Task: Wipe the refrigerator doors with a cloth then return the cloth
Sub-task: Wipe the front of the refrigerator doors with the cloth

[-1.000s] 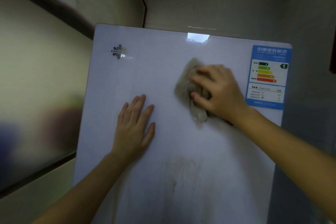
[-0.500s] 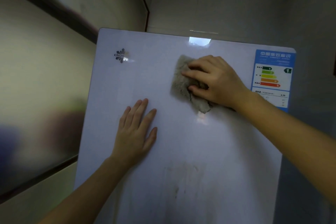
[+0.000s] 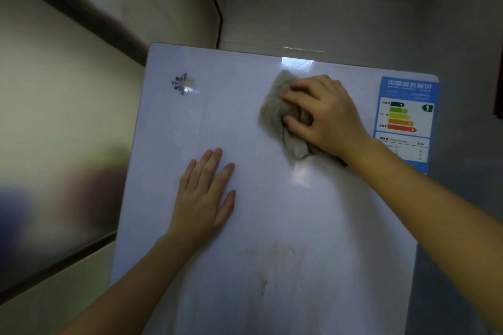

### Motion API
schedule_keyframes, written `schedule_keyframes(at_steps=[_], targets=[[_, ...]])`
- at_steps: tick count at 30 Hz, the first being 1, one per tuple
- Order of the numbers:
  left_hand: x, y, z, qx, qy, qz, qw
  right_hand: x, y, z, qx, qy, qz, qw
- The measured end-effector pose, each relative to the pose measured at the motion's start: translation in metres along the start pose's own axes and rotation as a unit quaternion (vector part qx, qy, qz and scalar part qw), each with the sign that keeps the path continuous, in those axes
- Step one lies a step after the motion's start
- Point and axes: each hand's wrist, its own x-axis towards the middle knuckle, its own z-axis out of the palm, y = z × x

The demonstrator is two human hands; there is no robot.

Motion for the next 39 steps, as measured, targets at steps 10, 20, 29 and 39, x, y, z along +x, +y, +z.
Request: schedule_keyframes(at_steps=[10, 20, 29, 39], targets=[[-0.001, 0.000, 0.000, 0.003, -0.001, 0.004, 1.000, -0.051, -0.055, 0.015, 0.037, -0.067, -0.133, 0.988], [-0.001, 0.003, -0.003, -0.012, -0.003, -0.003, 1.000, -0.159, -0.041, -0.035, 0.001, -0.108, -0.090, 0.990], [0.000, 0.004, -0.007, -0.022, -0.020, -0.011, 1.000, -0.241, -0.067, -0.047, -0.009, -0.097, 0.026, 0.995], [-0.001, 0.005, -0.008, -0.013, -0.012, -0.005, 1.000, -0.223, -0.045, -0.059, -0.028, -0.054, 0.128, 0.990]])
